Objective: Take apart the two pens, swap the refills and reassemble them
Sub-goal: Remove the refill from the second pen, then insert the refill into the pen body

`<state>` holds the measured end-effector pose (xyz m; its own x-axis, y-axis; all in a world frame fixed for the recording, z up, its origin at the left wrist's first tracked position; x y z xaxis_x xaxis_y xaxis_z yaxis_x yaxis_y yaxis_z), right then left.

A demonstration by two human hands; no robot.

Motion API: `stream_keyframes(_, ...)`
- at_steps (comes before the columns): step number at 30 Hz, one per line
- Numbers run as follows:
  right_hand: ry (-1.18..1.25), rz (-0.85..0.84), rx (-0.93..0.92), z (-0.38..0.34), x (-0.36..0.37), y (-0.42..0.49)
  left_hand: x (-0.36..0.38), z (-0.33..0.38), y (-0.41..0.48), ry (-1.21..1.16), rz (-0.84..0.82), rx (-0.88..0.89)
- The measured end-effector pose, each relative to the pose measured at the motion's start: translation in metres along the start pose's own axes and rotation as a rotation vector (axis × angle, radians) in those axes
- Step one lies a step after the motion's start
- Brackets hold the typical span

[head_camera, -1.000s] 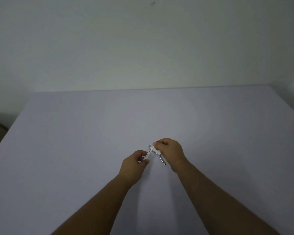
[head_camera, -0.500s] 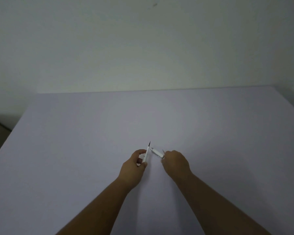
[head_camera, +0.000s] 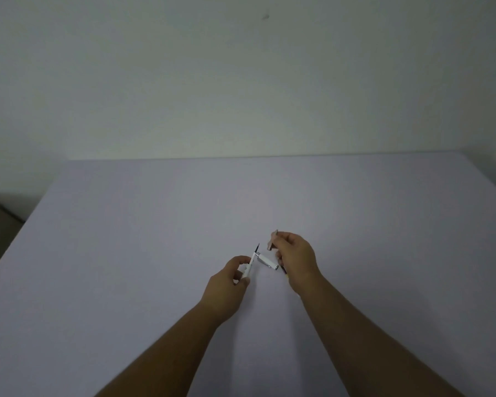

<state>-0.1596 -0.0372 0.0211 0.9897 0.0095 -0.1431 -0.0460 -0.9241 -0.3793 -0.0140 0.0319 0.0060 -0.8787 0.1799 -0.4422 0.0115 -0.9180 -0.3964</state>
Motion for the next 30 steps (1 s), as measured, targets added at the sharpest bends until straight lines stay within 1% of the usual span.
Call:
stream_keyframes(2,0.096,0.001,0.01,-0.008,-0.002,-0.001,0.001,0.002,-0.001,0.007,-0.005,0.003)
stream_keyframes(6,0.119,-0.031,-0.006,-0.013,-0.003,-0.005,0.001,0.003,-0.003,0.023,-0.007,0.026)
stream_keyframes(17,-0.055,-0.083,-0.076,-0.01,-0.004,-0.01,0.002,0.01,-0.004,0.05,0.005,0.026)
stream_keyframes(23,-0.13,-0.161,-0.113,-0.009,0.002,-0.015,0.0,0.014,-0.004,0.003,0.052,0.028)
stream_keyframes(27,-0.129,-0.234,-0.107,-0.009,0.004,-0.018,0.0,0.015,-0.005,0.032,0.088,-0.001)
stream_keyframes(30,-0.195,-0.273,-0.099,-0.008,0.003,-0.016,-0.001,0.014,-0.006,0.031,0.1,0.012)
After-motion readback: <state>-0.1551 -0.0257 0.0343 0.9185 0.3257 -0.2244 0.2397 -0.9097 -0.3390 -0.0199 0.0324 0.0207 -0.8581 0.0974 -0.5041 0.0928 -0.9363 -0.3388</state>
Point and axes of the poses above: each hand's wrist, its own y-axis towards the middle knuckle, its own x-axis out of the palm, z = x × y, the point moved 1 cm from there along y, towards the middle knuckle, and after that the axes turned 4 degrees about -z, right-handed, at the moved point
